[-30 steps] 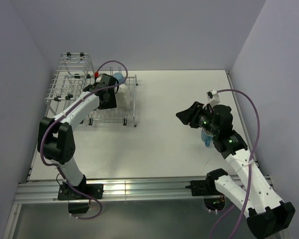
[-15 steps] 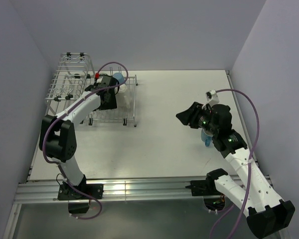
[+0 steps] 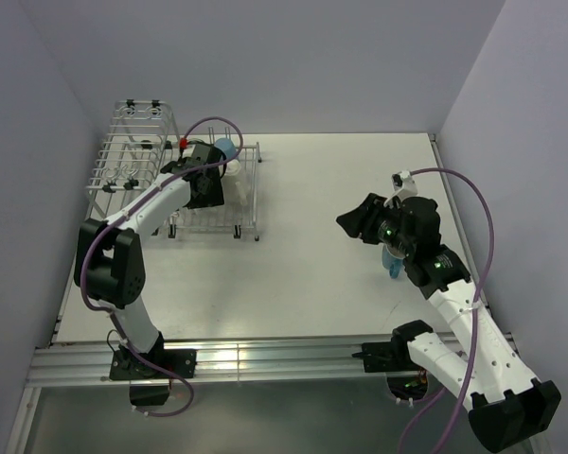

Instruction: Load the cups into the dish rack

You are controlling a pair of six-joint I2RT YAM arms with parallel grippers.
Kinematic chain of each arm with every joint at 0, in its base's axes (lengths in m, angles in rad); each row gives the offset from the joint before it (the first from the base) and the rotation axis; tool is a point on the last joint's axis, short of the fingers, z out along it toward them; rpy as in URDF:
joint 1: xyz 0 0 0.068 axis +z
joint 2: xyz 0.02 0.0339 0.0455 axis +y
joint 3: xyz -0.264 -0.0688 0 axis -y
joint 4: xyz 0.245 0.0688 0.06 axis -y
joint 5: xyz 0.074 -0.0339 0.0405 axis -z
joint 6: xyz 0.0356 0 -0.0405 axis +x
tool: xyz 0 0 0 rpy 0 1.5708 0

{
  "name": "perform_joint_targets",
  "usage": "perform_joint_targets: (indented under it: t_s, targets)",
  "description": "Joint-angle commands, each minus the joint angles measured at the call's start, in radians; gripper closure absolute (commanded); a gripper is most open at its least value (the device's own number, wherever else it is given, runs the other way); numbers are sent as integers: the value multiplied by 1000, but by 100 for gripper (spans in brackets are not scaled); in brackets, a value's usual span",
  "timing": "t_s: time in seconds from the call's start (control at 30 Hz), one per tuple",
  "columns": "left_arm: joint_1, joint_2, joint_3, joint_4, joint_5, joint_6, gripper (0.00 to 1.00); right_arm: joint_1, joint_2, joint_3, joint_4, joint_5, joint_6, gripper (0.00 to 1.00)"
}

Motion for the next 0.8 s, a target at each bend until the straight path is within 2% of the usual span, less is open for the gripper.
perform_joint_targets:
  t_s: [0.0, 0.17, 0.43, 0.77]
  targets:
    - [1, -57, 18, 25, -21, -11, 3, 1, 1, 67, -32, 55, -28, 46]
    - [-21, -110, 56, 19, -13, -4, 1, 5, 20, 95, -131, 199, -65, 46]
    - [-107, -184, 165, -38, -67, 3, 1, 4, 43, 58, -266, 606, -101, 45]
    - [-162, -279, 242, -82, -71, 32, 1, 4, 199, 35, -308, 762, -39, 45]
